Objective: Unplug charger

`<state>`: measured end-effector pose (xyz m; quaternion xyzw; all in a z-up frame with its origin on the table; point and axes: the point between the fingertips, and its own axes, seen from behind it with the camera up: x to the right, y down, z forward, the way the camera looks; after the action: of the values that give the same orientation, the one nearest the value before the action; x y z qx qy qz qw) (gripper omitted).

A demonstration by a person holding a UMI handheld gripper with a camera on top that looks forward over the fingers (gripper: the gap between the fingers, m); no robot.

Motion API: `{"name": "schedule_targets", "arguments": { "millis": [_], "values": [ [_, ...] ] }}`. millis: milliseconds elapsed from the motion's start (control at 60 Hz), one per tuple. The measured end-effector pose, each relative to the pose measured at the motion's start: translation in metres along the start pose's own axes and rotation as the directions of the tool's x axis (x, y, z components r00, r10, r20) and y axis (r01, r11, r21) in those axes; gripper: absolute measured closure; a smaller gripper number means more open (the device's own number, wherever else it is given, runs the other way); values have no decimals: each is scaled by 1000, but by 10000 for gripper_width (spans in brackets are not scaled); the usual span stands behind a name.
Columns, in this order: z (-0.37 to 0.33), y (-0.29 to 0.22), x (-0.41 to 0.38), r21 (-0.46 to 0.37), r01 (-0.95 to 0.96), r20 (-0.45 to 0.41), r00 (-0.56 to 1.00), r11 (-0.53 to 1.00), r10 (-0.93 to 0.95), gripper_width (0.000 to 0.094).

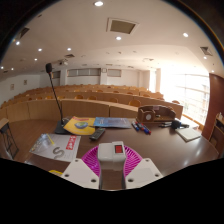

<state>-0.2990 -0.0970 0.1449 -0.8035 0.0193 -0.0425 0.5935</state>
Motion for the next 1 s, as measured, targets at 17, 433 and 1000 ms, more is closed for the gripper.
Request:
{"name": "schedule_targets", "arguments": {
  "millis": [17, 433, 1000],
  "values": [
    [-4, 1, -1, -21, 4, 2, 1000, 1000, -4, 686],
    [27, 110, 25, -169, 9, 122, 992, 986, 12, 525],
    [-123, 69, 47, -126, -8, 60, 998, 992, 16, 84]
  ]
}}
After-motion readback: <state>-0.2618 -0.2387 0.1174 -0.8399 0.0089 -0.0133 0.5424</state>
